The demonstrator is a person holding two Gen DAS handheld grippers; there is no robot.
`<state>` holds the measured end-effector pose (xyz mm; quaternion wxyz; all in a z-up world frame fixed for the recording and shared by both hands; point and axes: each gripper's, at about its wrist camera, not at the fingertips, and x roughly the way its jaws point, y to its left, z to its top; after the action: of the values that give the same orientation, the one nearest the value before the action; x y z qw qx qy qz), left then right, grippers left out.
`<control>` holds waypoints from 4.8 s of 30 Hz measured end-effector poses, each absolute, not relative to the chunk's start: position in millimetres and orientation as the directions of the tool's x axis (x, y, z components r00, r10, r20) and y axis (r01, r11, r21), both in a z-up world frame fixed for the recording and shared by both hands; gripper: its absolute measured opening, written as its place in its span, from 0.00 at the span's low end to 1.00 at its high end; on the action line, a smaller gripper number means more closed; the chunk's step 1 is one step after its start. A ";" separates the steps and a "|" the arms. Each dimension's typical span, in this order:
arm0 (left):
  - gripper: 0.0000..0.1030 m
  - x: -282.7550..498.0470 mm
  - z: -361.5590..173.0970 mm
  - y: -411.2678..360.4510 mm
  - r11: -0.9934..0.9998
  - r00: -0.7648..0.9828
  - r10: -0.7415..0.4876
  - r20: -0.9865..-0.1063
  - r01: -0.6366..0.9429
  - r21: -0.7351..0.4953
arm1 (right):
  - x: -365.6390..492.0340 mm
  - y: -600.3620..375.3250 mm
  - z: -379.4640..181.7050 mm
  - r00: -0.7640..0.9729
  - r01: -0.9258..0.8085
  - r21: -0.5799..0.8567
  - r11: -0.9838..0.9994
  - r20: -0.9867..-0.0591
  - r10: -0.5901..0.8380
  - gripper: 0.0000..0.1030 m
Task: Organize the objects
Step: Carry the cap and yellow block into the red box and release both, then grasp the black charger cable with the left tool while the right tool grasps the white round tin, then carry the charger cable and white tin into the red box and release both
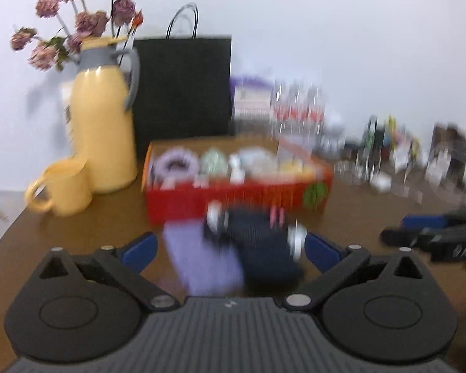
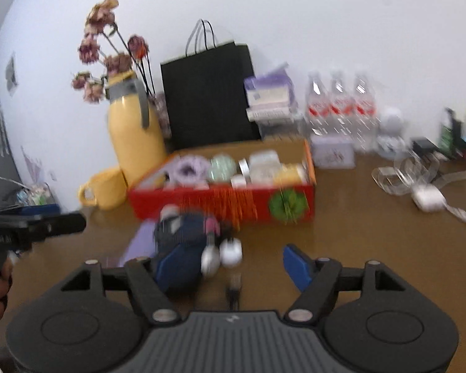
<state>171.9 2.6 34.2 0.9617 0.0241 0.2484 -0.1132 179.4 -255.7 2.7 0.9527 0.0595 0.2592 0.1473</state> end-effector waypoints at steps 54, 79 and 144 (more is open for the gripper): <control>0.15 266.1 -17.8 27.5 0.970 0.778 -0.238 -0.582 0.160 -0.182 | 276.2 -209.1 -60.3 0.755 -0.256 0.209 0.944 -0.566 0.330 0.12; 0.24 142.6 -27.4 26.1 0.916 0.699 -0.400 -0.592 0.294 -0.272 | 183.2 -209.3 -43.5 0.681 -0.371 0.330 0.868 -0.538 0.496 0.14; 0.38 438.4 49.7 34.0 0.952 0.706 -0.234 -0.668 0.307 -0.008 | 422.8 -174.7 32.2 0.691 -0.398 0.172 0.901 -0.590 0.418 0.37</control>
<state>438.4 34.0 49.7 0.9222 0.0520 0.3539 -0.1467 422.8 -174.7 32.2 0.9195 0.0152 0.3242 0.2219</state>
